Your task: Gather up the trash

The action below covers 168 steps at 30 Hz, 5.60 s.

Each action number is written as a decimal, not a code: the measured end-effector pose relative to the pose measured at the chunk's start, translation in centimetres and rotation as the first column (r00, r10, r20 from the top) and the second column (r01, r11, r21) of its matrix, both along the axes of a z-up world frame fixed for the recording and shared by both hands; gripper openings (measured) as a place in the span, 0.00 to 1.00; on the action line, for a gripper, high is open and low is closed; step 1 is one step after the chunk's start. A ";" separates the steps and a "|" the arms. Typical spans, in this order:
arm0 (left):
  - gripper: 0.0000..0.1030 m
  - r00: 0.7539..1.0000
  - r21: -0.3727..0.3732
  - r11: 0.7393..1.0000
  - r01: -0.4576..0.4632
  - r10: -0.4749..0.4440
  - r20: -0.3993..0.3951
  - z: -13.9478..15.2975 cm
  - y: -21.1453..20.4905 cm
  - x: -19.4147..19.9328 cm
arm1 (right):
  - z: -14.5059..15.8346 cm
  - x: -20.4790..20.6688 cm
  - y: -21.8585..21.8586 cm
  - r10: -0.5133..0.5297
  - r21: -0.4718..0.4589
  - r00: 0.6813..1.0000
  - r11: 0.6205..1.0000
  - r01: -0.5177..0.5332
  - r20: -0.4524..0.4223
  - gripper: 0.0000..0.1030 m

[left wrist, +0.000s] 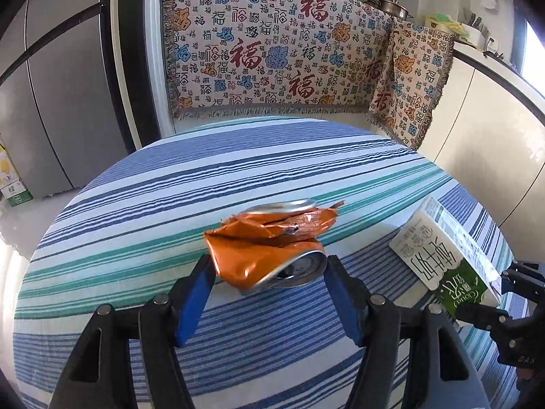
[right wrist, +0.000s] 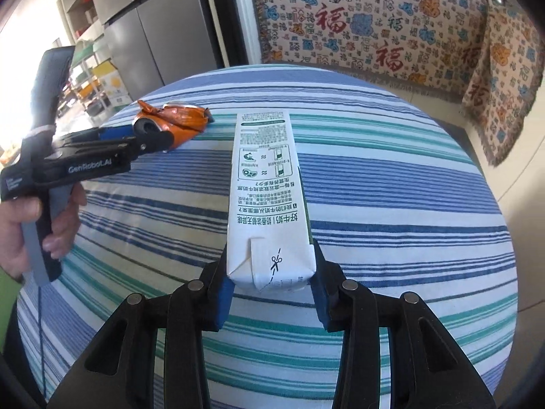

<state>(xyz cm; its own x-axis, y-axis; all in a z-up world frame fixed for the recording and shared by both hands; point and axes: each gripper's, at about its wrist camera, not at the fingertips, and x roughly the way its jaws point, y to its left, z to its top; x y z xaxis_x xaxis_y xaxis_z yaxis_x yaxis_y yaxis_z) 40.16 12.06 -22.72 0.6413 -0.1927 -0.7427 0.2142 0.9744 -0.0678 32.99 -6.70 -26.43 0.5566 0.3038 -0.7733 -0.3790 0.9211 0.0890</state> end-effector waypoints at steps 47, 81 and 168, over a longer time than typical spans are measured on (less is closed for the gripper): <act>0.51 0.993 -0.053 0.994 0.095 -0.091 0.070 6.6 -14.2 -15.6 | 5.0 -11.1 -10.6 -0.120 0.107 0.993 0.987 0.118 0.016 0.40; 0.59 0.810 -0.239 0.826 0.511 -0.555 -0.187 -3.5 -51.3 -13.4 | -9.4 -19.0 -45.6 -0.647 0.203 0.718 0.691 0.694 -0.255 0.42; 1.00 0.895 0.052 0.897 0.438 -0.431 -0.113 8.0 -43.7 -29.9 | 6.0 -39.3 -37.4 -0.730 0.028 0.683 0.683 0.730 -0.009 1.00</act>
<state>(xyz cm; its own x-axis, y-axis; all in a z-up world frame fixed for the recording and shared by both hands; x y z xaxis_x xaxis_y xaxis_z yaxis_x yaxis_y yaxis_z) 10.23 -31.65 -14.71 0.4308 -0.3774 -0.8197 0.6134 0.7887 -0.0407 -6.35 -44.05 -20.46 0.6129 -0.1790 -0.7697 0.4121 0.9035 0.1180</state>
